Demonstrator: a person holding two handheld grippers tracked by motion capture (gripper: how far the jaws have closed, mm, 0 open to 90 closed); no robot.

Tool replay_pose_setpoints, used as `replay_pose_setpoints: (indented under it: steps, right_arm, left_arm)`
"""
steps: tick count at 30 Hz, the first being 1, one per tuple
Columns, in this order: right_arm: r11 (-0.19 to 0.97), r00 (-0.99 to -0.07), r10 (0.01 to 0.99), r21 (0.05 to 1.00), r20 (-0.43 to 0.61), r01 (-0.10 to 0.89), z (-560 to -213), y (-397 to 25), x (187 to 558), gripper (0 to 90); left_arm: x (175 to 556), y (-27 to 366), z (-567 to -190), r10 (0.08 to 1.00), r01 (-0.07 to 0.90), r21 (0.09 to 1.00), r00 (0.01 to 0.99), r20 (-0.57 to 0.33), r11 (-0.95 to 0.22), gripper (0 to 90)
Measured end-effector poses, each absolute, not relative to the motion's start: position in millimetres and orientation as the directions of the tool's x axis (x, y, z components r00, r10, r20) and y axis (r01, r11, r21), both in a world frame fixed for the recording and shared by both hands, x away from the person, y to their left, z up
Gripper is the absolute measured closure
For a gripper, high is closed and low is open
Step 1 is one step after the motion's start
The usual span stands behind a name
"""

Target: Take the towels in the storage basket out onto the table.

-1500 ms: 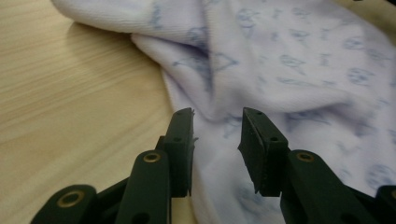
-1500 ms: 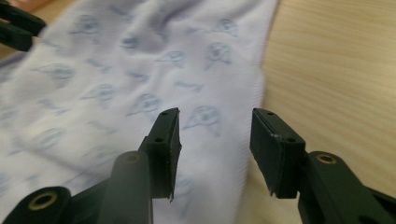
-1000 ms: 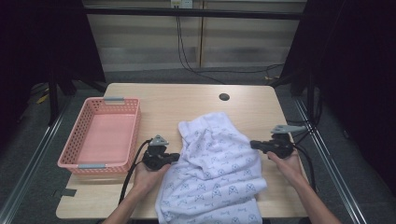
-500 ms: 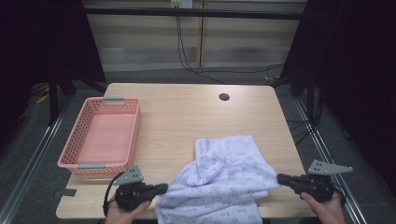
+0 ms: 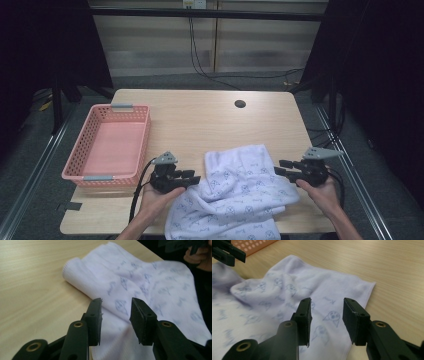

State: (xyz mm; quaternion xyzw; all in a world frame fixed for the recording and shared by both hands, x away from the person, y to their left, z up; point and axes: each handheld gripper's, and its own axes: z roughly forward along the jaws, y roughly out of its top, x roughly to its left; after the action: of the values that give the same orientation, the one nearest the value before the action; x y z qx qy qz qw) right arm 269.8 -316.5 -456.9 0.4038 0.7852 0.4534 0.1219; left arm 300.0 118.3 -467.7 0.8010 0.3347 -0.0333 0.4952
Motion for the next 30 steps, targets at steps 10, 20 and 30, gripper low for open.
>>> replay_pose_setpoints:
  steps: [10, 20, 30]
  right_arm:
    - [0.287, -0.58, 0.799, 0.749, 0.156, 0.597, -491, -306, 342, 52.4]
    - [0.292, -0.565, 0.813, 0.743, 0.139, 0.602, -498, -298, 351, 89.0]
    - [0.152, -0.465, 0.876, 0.845, 0.125, 0.513, -452, -363, 304, 89.5]
  left_arm:
    - [309, 109, -476, 0.495, 0.567, 0.741, 0.79, -0.362, -0.361, 62.1]
    - [296, 93, -498, 0.481, 0.529, 0.674, 0.83, -0.283, -0.516, 69.1]
    - [274, 100, -496, 0.501, 0.498, 0.671, 0.839, -0.212, -0.55, 78.0]
